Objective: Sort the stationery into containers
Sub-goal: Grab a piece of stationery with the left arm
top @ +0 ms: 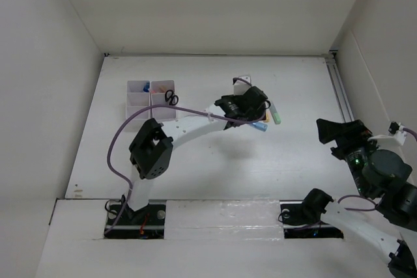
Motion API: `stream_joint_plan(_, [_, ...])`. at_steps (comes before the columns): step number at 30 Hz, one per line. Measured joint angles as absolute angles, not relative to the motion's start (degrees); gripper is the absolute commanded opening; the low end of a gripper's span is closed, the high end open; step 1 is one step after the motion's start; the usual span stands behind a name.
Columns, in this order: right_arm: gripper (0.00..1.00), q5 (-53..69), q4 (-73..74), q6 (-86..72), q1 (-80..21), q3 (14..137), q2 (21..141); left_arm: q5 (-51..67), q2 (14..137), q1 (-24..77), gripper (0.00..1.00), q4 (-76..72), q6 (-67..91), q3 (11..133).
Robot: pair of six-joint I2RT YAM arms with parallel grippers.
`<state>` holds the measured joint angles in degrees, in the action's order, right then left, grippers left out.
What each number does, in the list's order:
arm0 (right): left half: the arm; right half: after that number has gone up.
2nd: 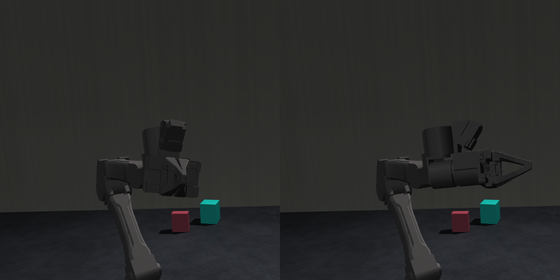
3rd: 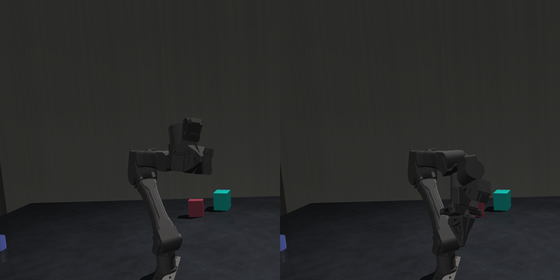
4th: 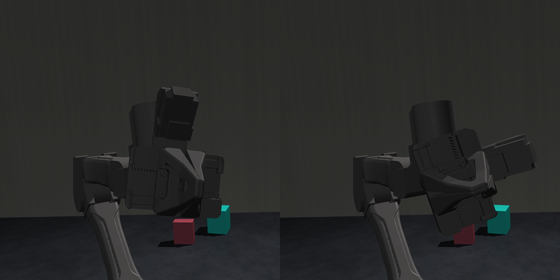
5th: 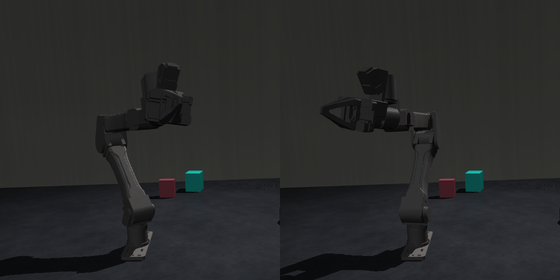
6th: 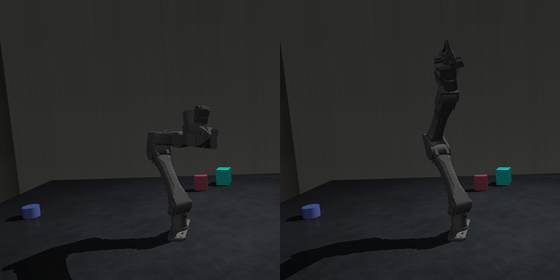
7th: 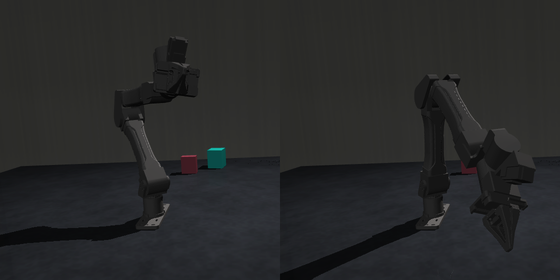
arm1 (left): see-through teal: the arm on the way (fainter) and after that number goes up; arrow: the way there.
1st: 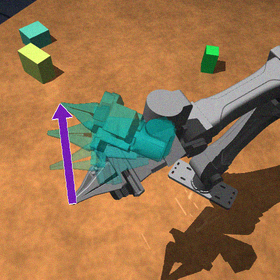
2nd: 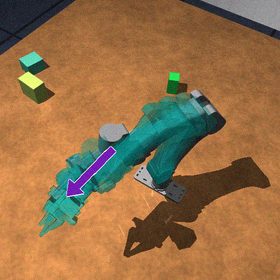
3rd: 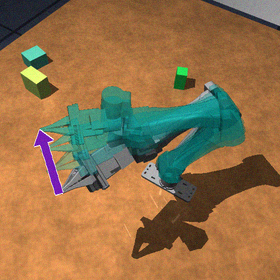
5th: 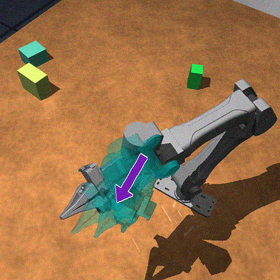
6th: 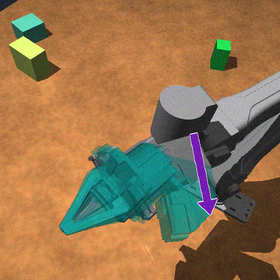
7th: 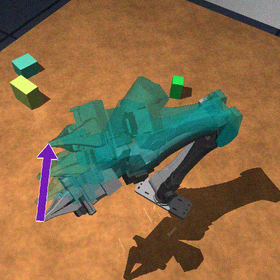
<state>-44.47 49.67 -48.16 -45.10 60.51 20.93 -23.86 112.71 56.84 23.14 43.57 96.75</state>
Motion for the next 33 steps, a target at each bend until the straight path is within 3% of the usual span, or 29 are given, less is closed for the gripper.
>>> stream_joint_plan(8, [0.99, -43.97, 50.46, -47.55, -45.1, 61.01, 19.86, -19.11, 114.76, 54.65, 1.0, 28.1, 63.26, 99.5])
stream_joint_plan(17, [0.99, -39.53, 47.13, -45.39, -45.1, 59.02, 18.09, -10.26, 130.17, 52.75, 1.0, 36.27, 78.76, 113.91])
stream_joint_plan(26, [0.99, -37.12, 44.29, -43.31, -45.1, 58.65, 11.73, -4.67, 140.55, 48.97, 0.91, 48.36, 84.31, 126.93])
stream_joint_plan(33, [0.99, -36.01, 43.99, -42.0, -45.1, 58.13, 7.33, -4.71, 141.71, 48.86, 0.82, 51.77, 84.97, 128.77])
